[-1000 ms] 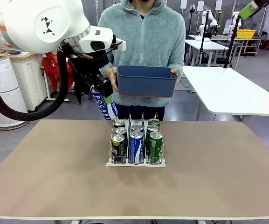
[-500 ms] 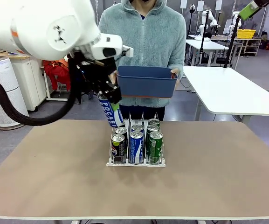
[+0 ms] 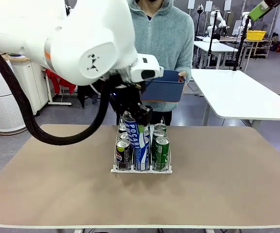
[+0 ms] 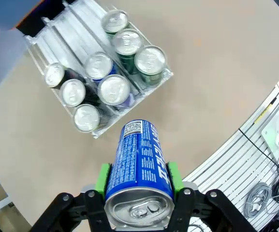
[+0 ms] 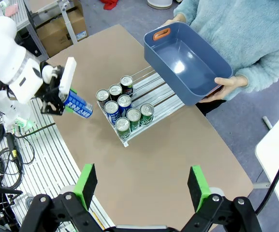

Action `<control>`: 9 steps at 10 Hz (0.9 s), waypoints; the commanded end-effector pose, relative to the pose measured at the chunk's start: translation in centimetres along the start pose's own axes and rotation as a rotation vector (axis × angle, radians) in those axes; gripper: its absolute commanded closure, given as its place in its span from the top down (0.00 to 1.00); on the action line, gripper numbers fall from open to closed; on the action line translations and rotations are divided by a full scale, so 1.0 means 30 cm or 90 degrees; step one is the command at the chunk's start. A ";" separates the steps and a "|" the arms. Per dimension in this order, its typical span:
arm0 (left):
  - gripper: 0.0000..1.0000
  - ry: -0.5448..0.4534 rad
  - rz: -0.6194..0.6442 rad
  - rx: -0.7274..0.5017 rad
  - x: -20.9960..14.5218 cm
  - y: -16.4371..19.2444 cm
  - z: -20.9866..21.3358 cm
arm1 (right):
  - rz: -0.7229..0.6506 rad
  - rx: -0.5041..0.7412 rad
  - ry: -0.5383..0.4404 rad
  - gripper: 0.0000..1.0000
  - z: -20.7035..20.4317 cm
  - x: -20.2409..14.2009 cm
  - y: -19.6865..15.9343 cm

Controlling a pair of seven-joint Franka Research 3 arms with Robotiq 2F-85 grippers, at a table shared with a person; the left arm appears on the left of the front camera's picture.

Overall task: Fill the beverage cans into the dispenser.
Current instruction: Place the picked Ionic drink in the line of the Automatic Can Dispenser with the same cans.

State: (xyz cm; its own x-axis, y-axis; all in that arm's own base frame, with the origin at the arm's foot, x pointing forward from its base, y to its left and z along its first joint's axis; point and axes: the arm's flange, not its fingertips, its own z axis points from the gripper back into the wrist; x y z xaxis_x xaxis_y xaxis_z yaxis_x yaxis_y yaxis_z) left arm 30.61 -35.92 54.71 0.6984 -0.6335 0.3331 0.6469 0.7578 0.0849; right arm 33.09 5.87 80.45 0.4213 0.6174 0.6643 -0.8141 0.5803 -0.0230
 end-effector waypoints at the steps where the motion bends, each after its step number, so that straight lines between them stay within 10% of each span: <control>1: 0.57 -0.020 -0.050 -0.001 0.002 -0.029 -0.081 | -0.005 -0.001 0.001 1.00 -0.007 -0.009 0.012; 9: 0.57 0.011 -0.101 -0.033 0.007 -0.059 -0.236 | -0.005 -0.001 0.001 1.00 -0.007 -0.009 0.012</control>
State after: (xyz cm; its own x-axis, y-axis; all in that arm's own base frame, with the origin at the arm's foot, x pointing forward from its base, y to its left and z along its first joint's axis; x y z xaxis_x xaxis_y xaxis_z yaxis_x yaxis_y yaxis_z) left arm 32.13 -38.43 47.44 0.5881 -0.7550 0.2899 0.7703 0.6322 0.0837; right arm 33.09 5.87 80.45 0.4213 0.6175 0.6642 -0.8141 0.5802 -0.0230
